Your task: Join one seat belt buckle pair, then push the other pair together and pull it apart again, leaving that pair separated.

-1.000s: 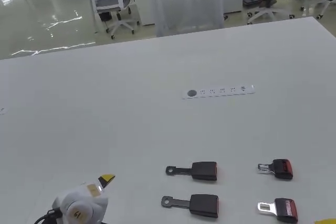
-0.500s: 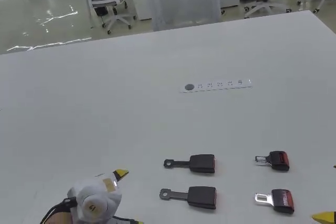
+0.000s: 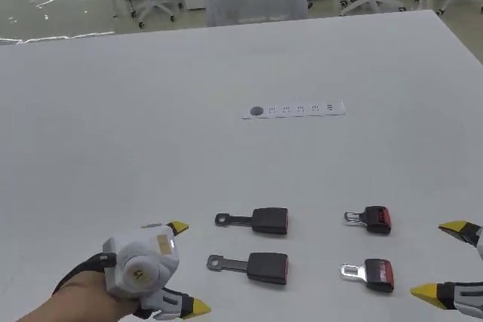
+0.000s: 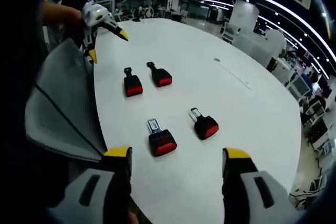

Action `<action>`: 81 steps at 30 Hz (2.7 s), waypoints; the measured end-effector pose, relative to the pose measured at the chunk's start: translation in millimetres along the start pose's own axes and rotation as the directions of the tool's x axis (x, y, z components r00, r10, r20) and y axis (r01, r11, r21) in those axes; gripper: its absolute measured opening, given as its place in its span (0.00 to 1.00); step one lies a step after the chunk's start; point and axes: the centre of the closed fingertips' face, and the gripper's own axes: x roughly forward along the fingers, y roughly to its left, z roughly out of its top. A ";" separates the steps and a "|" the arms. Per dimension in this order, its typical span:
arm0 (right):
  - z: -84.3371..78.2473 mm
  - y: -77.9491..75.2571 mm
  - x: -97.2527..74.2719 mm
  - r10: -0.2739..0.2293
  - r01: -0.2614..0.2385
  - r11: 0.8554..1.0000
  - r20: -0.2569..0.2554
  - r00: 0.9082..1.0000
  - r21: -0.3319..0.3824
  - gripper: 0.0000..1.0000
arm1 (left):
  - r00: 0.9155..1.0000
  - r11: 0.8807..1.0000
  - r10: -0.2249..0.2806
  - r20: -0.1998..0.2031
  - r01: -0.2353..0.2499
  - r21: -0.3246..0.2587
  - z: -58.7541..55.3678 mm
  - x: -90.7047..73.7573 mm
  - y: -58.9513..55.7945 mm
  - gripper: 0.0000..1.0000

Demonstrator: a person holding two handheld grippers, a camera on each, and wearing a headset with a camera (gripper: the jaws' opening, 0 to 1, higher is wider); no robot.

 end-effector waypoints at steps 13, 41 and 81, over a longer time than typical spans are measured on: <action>-9.3 3.4 17.1 0.032 -0.033 0.999 -0.039 0.999 -0.033 0.71 | 1.000 1.000 -0.024 0.005 0.024 0.006 0.8 13.9 -1.2 0.87; -7.3 15.0 28.1 0.057 -0.059 0.997 -0.046 0.997 -0.056 0.71 | 0.995 0.995 -0.095 -0.020 0.095 0.032 13.9 35.3 -20.4 0.85; 7.9 31.7 19.4 0.048 -0.048 0.996 0.001 0.999 -0.075 0.71 | 0.995 0.989 -0.094 -0.032 0.097 0.112 20.1 27.8 -19.2 0.83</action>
